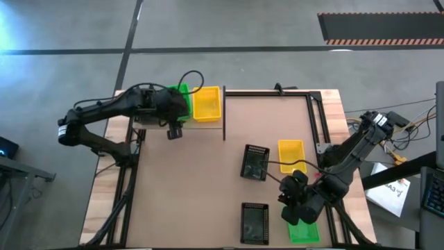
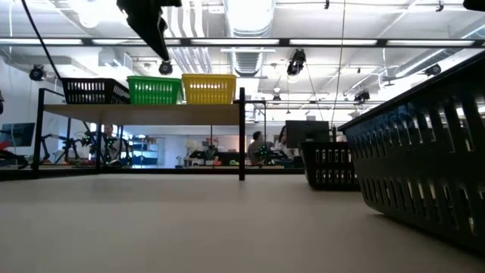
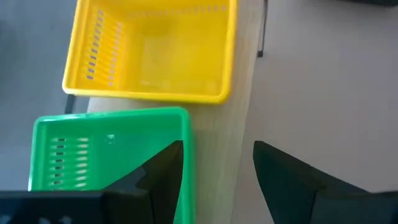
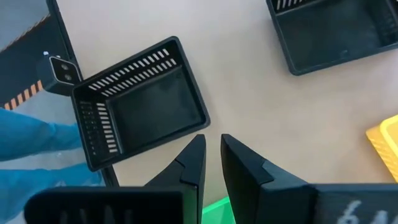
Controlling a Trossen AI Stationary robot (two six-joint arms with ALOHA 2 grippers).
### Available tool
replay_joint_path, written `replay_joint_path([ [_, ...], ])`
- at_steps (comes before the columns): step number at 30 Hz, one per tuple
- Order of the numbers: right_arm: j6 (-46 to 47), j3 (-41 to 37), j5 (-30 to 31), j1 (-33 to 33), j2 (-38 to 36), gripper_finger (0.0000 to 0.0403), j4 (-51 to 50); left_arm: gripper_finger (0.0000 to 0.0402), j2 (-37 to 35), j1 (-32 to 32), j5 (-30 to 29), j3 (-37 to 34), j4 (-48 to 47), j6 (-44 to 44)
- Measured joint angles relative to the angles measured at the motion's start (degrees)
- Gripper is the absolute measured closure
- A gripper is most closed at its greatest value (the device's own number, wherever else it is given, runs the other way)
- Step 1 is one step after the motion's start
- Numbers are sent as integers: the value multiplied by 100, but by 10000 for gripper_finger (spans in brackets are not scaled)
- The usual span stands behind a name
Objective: Stack baskets on shelf by color
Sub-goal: Adjust the green bins on the shelf
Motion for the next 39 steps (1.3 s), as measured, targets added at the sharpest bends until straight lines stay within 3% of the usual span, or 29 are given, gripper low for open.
replay_joint_path([
  [4,-26,0,43,0,-1,360,2,222,124,300,425,-180,-69,79],
  [10,-71,0,50,-2,-5,360,2,222,471,608,554,-318,-122,34],
  [14,-73,0,57,-4,-7,360,76,222,552,597,1089,-316,-171,54],
  [23,-89,0,176,-4,-9,360,148,222,243,515,1246,194,-197,-183],
  [26,-93,2,213,-15,-12,360,168,222,104,558,868,509,-164,-158],
  [30,-157,2,363,-15,-12,360,210,222,51,991,412,535,-165,148],
  [34,-199,2,463,-15,-12,360,216,222,194,1648,1068,304,-169,296],
  [39,-204,2,498,-15,-12,360,249,222,504,1994,1297,208,-142,519],
])
